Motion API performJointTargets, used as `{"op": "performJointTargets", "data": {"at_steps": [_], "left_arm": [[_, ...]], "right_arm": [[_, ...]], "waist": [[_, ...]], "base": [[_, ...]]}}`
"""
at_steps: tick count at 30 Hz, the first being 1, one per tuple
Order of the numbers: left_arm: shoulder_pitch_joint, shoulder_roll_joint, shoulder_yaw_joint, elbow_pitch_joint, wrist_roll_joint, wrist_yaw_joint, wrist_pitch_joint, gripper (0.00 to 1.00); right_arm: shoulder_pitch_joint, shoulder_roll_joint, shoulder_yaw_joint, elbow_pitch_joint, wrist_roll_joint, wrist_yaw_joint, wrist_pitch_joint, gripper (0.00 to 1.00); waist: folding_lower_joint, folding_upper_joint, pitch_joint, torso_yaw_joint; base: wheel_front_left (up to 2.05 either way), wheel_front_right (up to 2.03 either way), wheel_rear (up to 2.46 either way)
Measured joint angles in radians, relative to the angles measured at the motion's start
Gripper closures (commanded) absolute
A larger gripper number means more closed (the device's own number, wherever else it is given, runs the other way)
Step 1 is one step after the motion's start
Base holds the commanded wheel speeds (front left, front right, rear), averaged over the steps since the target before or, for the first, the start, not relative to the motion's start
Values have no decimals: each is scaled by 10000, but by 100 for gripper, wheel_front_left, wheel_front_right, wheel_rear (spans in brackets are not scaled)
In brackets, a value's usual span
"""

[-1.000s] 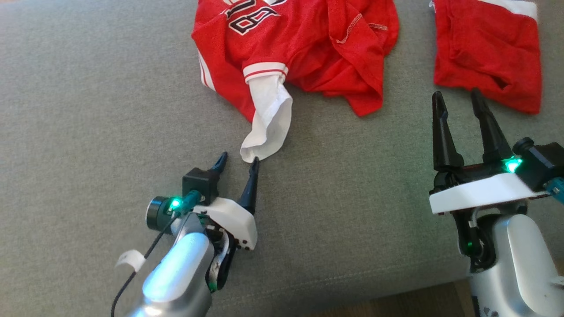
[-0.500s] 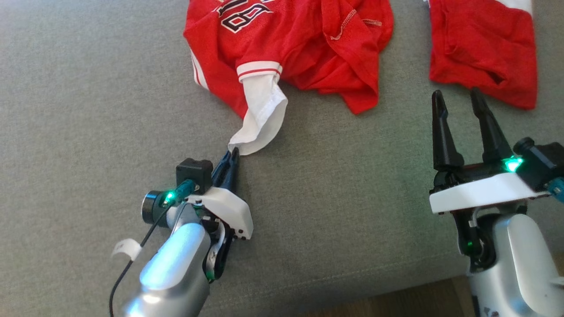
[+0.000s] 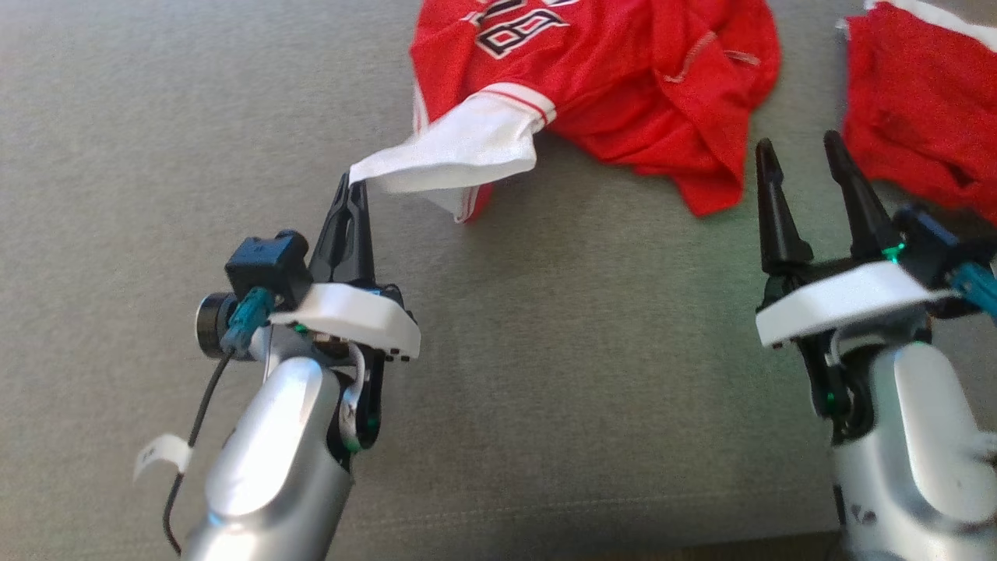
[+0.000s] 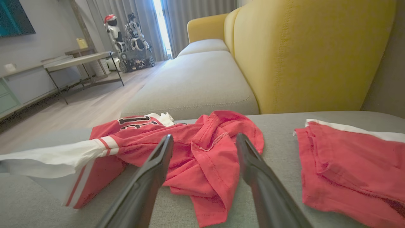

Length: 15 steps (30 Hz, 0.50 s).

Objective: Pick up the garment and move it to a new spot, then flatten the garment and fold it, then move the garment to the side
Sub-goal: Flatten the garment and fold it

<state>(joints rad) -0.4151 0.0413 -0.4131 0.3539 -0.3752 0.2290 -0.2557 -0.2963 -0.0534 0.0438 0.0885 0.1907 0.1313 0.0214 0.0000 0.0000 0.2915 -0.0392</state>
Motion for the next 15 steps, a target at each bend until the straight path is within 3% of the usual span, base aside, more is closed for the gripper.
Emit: {"op": "performJointTargets", "data": {"at_steps": [6,15], "left_arm": [[484,4,-82,-692,132,-226,0,100],[422,0,-704,-1250,-56,-416,-2,100]], "right_arm": [[-1248,-104,188,1260,-376,0,882,0],[-3811,-1160,533,3965,-790,0,1639,0]], "waist": [[0,0,132,517],[0,0,685,1114]], "base": [[0,0,0],[0,0,0]]}}
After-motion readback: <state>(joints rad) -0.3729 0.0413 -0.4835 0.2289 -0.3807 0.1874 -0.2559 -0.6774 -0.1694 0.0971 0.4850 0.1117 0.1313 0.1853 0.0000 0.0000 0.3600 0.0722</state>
